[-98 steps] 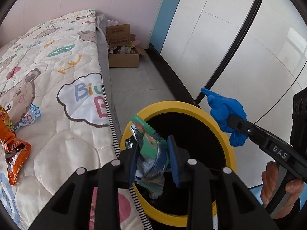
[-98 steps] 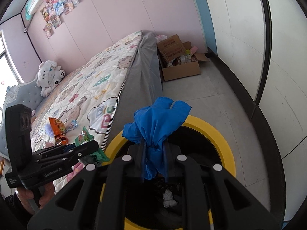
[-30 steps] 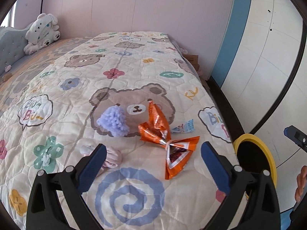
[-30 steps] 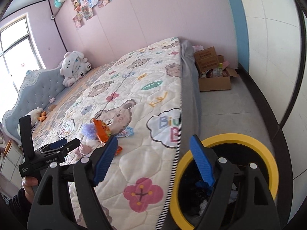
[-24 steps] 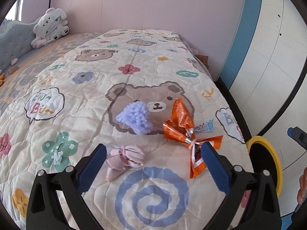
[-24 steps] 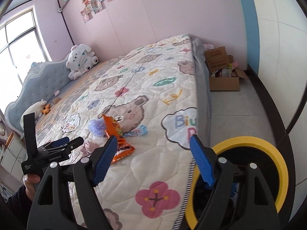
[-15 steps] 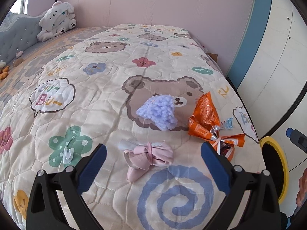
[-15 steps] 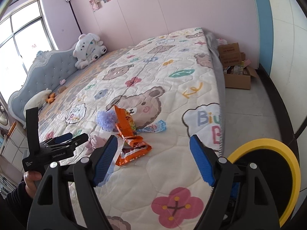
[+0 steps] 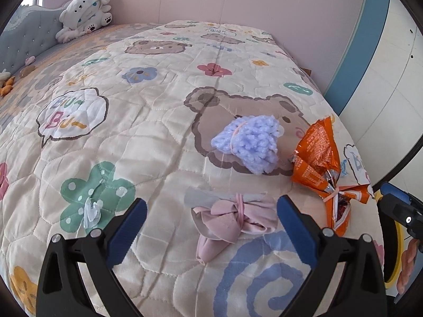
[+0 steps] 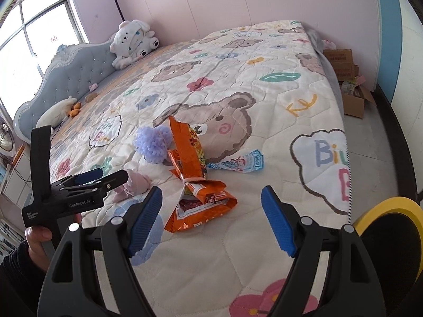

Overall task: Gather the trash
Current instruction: 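Move both open tools back over the trash on the bed, then grasp the pink cloth with left tool while right tool grasps orange wrapper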

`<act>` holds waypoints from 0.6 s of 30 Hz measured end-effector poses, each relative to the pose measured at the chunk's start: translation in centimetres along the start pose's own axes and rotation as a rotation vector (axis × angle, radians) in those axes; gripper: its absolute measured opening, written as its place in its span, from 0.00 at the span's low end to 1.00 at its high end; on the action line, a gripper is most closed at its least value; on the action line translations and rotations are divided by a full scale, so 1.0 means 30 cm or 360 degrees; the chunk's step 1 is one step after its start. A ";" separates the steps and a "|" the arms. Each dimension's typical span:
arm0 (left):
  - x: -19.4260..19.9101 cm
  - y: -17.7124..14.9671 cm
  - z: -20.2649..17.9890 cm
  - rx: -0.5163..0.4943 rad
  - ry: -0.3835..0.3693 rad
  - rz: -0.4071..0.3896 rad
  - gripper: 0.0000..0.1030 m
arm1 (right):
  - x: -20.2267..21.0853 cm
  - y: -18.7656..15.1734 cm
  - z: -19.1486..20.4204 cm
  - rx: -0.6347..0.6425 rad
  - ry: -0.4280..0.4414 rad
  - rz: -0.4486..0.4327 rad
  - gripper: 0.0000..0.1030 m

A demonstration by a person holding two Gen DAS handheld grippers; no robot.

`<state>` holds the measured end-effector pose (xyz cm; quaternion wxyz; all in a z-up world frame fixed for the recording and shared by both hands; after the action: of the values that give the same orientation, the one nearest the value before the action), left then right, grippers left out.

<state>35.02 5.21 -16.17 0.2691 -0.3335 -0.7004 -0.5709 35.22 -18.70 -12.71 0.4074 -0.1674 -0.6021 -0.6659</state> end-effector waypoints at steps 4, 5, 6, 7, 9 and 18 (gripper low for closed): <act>-0.021 0.000 0.008 0.0017 -0.0016 0.0003 0.92 | -0.057 0.003 -0.001 -0.0001 0.0002 0.0040 0.72; -0.026 0.001 0.009 0.0014 -0.0014 0.0004 0.92 | -0.068 0.005 -0.001 -0.0002 0.0017 0.0045 0.72; -0.030 0.001 0.008 0.0008 -0.0014 0.0005 0.92 | -0.080 0.004 0.002 0.0002 0.0039 0.0050 0.72; -0.033 0.000 0.007 0.0005 -0.0015 0.0006 0.92 | -0.090 0.005 0.003 0.0012 0.0035 0.0055 0.72; -0.040 -0.001 0.005 0.0002 -0.0020 0.0005 0.92 | -0.110 0.005 0.004 0.0034 -0.0006 0.0061 0.72; -0.062 -0.005 -0.008 -0.0008 -0.0082 -0.0024 0.82 | -0.192 -0.013 -0.010 0.0020 0.0021 0.0126 0.62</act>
<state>36.07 4.66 -17.62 0.2458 -0.3435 -0.7081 -0.5659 38.53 -17.05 -17.15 0.4386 -0.1842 -0.5965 -0.6464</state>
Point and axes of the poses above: each gripper's, at about its wrist camera, not at the fingertips, and x roughly against the way its jaws point, z to its left, y to its top, the point moved 5 cm from there along -x, roughly the way its jaws point, and after that the axes turned 3 degrees about -y, right-handed, at the moved point
